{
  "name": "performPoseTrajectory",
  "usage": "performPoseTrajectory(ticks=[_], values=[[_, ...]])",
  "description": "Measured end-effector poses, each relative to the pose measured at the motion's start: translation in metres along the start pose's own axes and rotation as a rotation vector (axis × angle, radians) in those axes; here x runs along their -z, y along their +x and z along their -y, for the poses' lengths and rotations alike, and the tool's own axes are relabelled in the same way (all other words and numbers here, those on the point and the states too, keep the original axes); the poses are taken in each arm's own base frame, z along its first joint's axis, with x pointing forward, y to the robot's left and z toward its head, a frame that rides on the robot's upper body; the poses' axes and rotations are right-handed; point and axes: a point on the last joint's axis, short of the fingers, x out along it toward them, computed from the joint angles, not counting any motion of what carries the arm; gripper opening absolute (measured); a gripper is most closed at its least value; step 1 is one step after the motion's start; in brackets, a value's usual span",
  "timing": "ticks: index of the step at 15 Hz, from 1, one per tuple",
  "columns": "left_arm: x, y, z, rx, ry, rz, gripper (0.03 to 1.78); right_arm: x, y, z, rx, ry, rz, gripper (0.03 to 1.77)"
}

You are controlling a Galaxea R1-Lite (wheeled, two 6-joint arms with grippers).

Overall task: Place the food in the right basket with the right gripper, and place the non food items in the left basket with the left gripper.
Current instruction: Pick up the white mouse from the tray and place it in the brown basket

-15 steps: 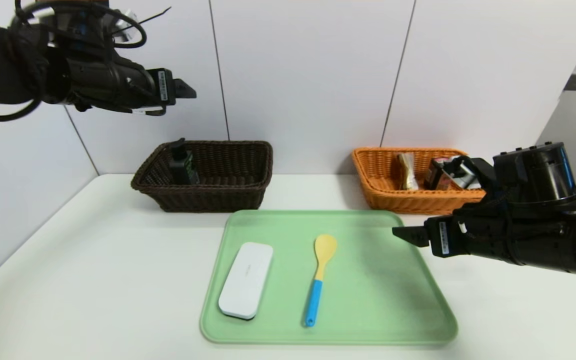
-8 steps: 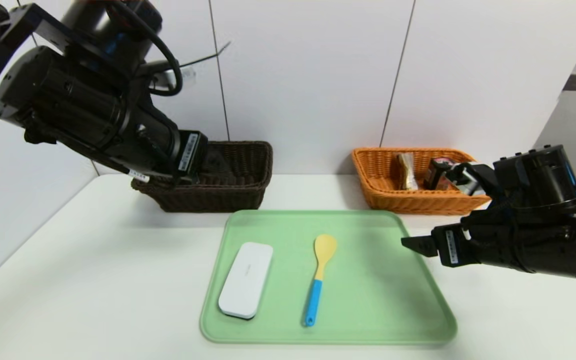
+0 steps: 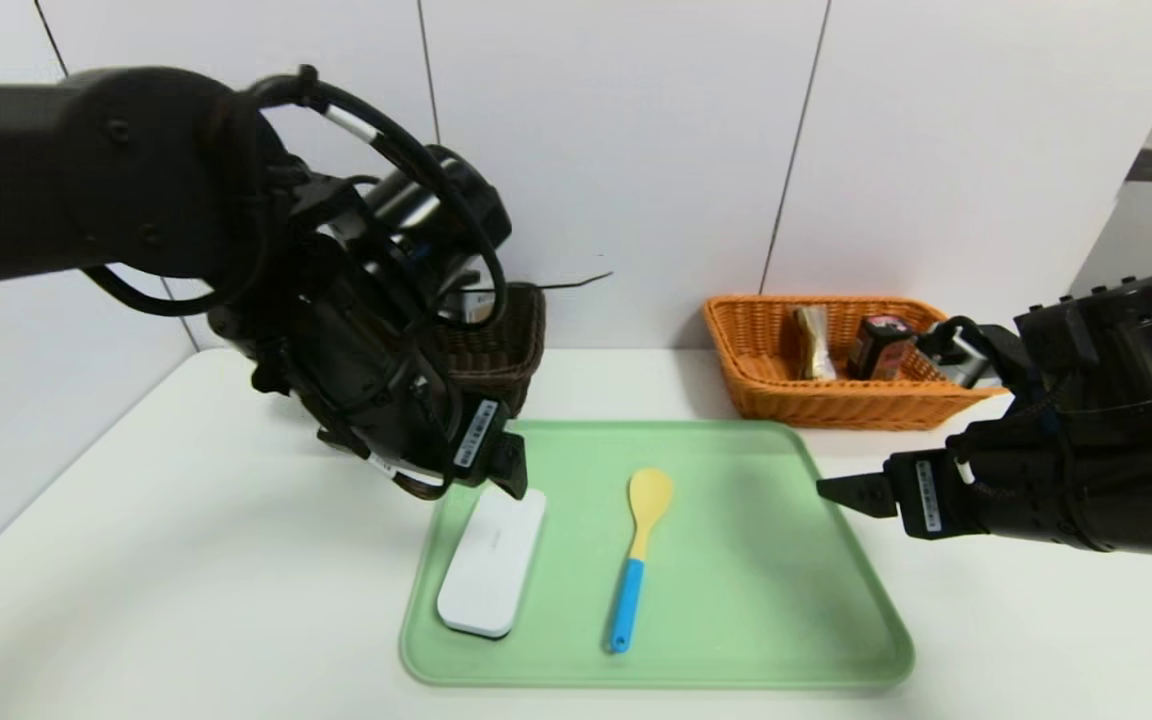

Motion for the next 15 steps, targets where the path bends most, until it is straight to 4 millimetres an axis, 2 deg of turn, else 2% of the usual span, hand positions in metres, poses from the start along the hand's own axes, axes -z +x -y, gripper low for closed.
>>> performPoseTrajectory(ticks=[7, 15], values=[[0.008, 0.045, 0.008, 0.002, 0.0, -0.158, 1.69, 0.004, 0.001, -0.001, -0.005, -0.004, -0.013, 1.71], [0.008, 0.065, 0.016, 0.018, -0.008, -0.211, 1.69, 0.005, 0.001, -0.004, -0.013, -0.013, -0.017, 1.71]])
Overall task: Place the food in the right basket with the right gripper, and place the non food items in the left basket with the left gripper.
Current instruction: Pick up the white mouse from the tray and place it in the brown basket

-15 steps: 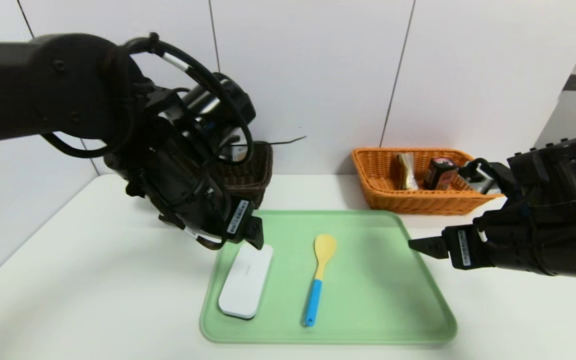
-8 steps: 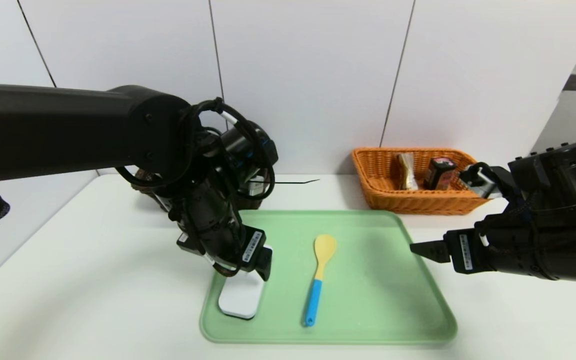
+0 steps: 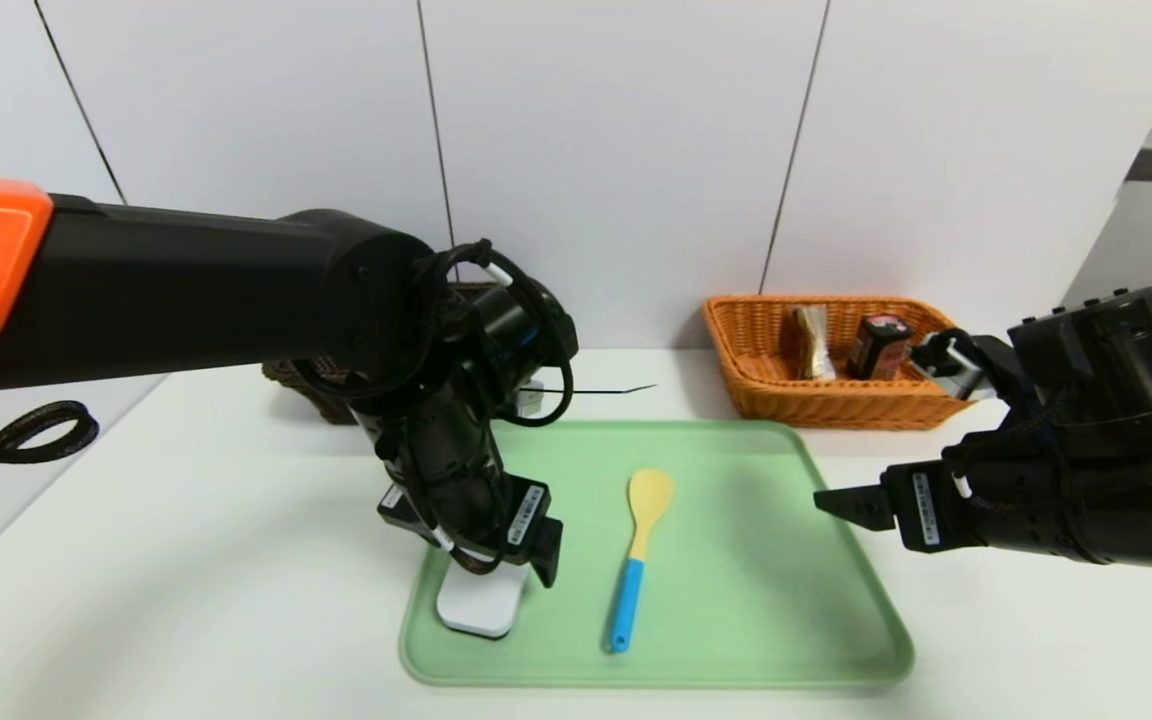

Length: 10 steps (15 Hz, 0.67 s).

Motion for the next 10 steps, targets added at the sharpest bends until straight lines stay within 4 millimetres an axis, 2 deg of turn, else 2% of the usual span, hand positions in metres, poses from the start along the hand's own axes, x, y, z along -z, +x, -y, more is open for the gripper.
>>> performPoseTrajectory(ticks=[10], values=[[-0.012, 0.029, 0.006, -0.024, 0.006, -0.041, 1.69, 0.004, 0.002, 0.001, -0.002, -0.003, -0.008, 1.71]])
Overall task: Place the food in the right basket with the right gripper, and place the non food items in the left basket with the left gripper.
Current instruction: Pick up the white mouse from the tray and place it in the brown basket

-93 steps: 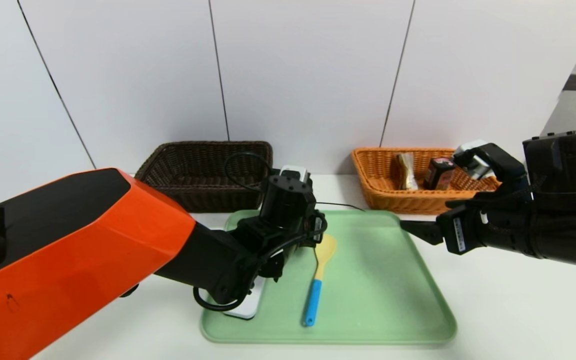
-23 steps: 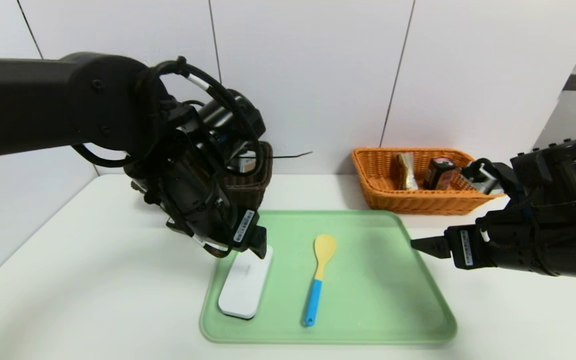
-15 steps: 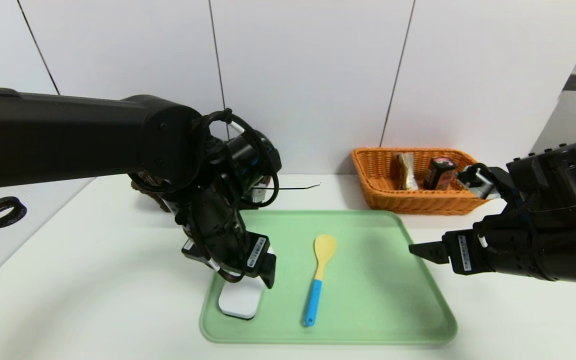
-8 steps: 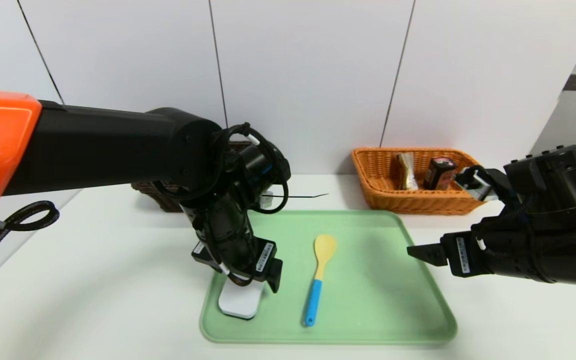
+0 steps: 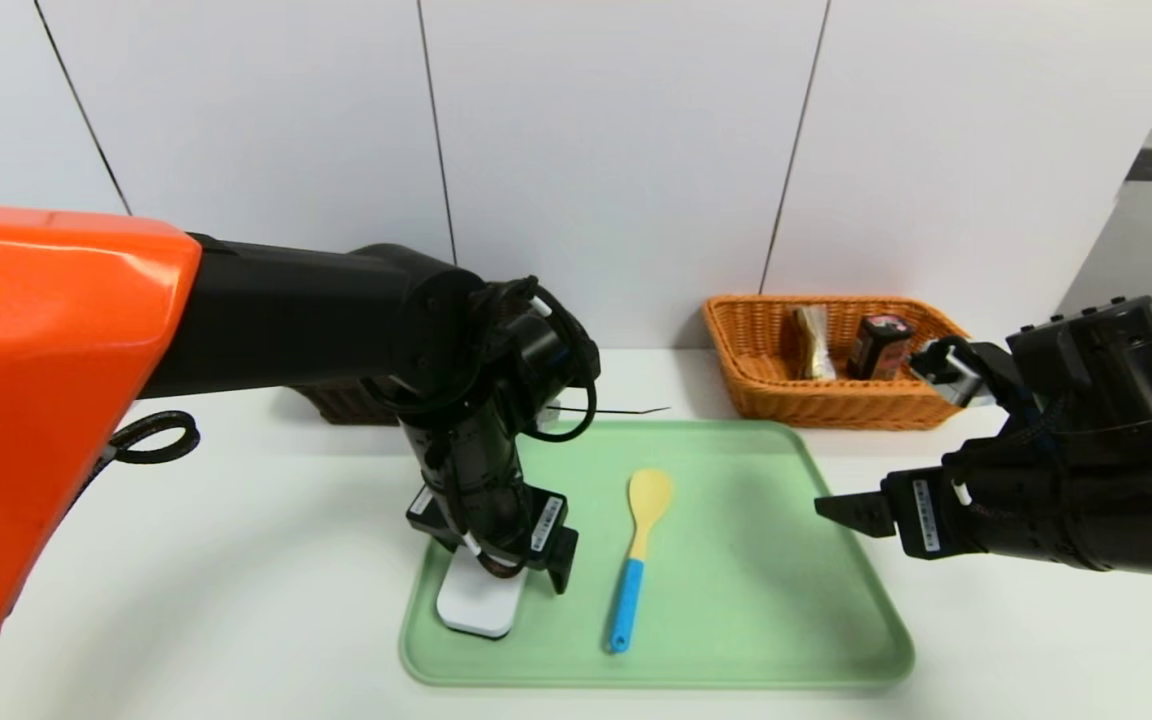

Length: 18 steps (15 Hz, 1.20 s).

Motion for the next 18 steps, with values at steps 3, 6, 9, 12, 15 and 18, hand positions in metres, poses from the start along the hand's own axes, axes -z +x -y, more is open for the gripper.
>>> performPoseTrajectory(ticks=[3, 6, 9, 12, 15, 18], values=[[-0.001, 0.005, 0.0, -0.005, 0.001, -0.01, 1.52, 0.0, 0.0, 0.0, 0.001, 0.0, -0.001, 1.71], [-0.002, 0.008, 0.0, -0.006, -0.003, -0.011, 1.07, 0.001, 0.0, 0.0, 0.002, 0.0, -0.002, 1.71], [-0.002, 0.008, 0.0, -0.006, -0.003, -0.014, 1.0, 0.001, 0.0, 0.0, 0.0, -0.001, -0.002, 1.71], [0.0, -0.001, -0.001, 0.001, -0.001, 0.001, 1.0, 0.001, 0.0, 0.0, 0.001, -0.001, -0.002, 1.71], [0.005, -0.029, -0.003, 0.028, 0.01, 0.072, 0.99, 0.001, 0.0, 0.0, 0.001, 0.0, -0.001, 1.71], [0.009, -0.074, -0.007, 0.077, 0.015, 0.206, 0.99, 0.001, -0.001, 0.0, 0.002, 0.002, 0.0, 1.71]])
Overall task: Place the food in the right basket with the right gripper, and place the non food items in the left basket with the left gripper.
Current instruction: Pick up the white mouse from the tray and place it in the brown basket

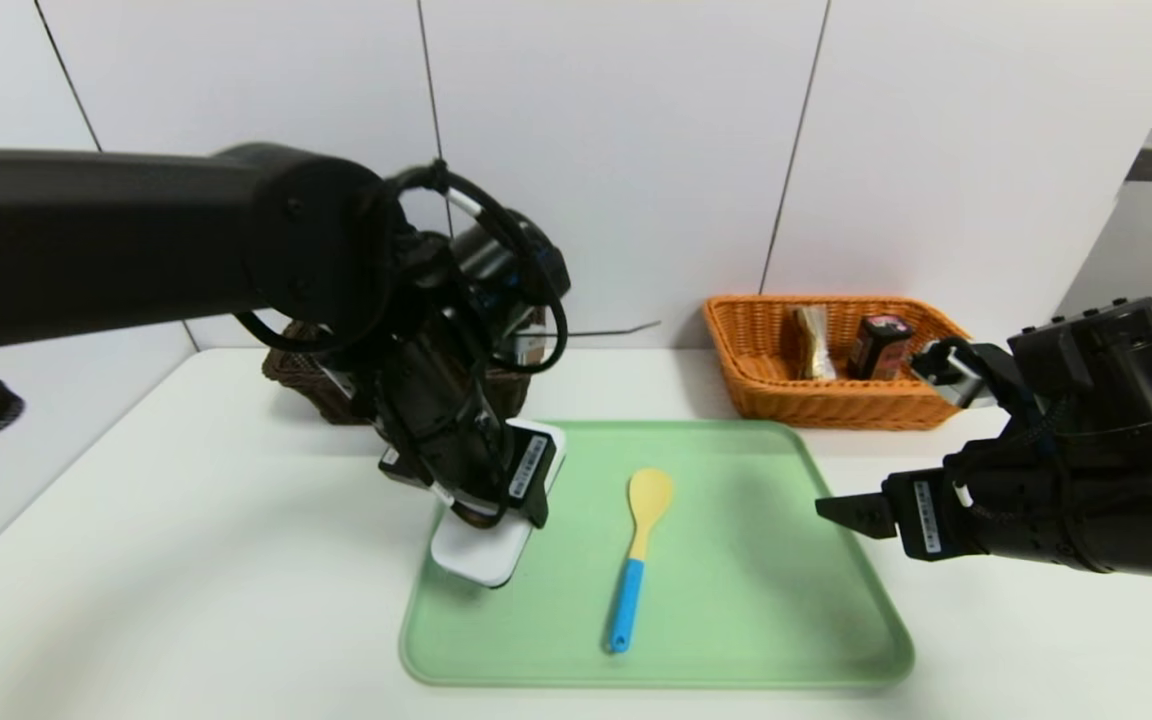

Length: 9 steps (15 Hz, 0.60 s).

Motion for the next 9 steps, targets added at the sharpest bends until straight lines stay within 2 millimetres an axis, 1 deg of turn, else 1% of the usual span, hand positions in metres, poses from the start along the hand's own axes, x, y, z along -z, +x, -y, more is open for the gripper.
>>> performPoseTrajectory(ticks=[3, 5, 7, 9], values=[[-0.008, -0.052, 0.0, 0.056, -0.021, 0.178, 0.99, -0.001, 0.0, 0.0, -0.001, 0.0, 0.003, 1.71], [-0.016, -0.082, -0.004, 0.08, -0.046, 0.337, 0.99, -0.001, 0.0, 0.0, -0.001, 0.0, 0.004, 1.71], [-0.026, -0.101, -0.017, 0.06, -0.095, 0.496, 0.99, -0.001, -0.001, 0.0, -0.001, 0.002, 0.008, 1.71], [-0.035, -0.108, -0.035, 0.01, -0.151, 0.581, 0.99, -0.001, -0.001, 0.0, -0.001, 0.002, 0.008, 1.71]])
